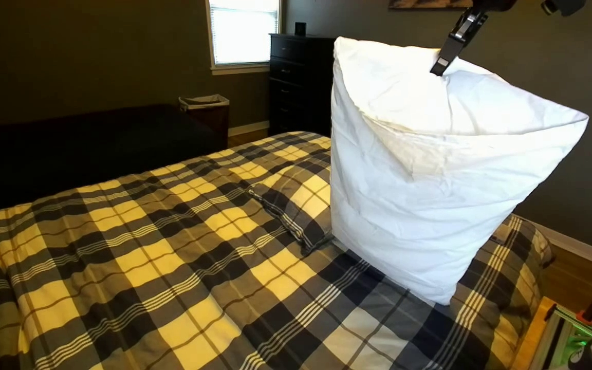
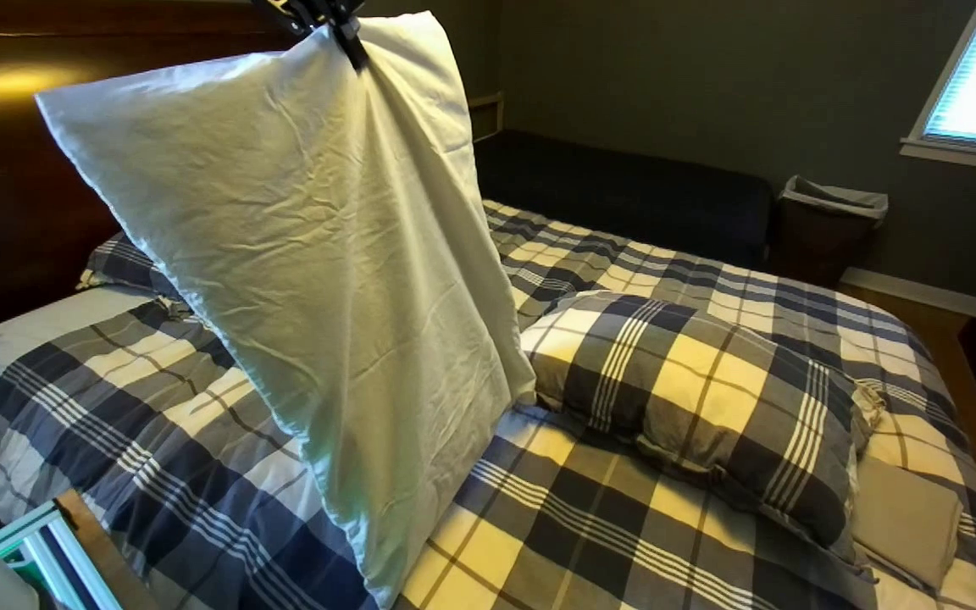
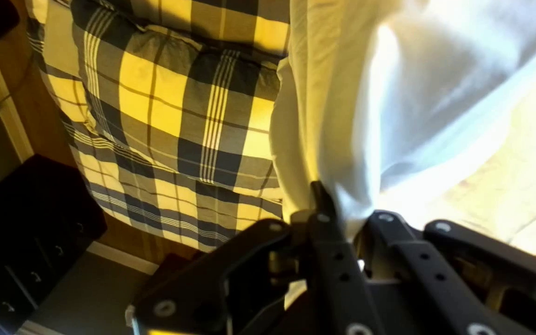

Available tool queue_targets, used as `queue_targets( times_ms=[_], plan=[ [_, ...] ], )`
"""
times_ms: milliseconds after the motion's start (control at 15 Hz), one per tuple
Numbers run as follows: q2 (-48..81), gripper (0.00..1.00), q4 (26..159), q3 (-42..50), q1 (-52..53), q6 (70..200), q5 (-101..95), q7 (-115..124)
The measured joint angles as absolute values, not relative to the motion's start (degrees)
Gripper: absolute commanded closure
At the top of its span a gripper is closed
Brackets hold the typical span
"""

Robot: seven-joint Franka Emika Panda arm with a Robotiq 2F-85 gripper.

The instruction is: Move the pillow

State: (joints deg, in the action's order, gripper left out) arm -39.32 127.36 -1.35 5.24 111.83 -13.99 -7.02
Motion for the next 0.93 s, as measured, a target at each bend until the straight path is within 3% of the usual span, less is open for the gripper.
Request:
queue_targets(
  times_ms=[933],
  plan=[
    [-38.7,0.97,127.8,-2.9,6.8,110.8,0.3,-2.4]
  ],
)
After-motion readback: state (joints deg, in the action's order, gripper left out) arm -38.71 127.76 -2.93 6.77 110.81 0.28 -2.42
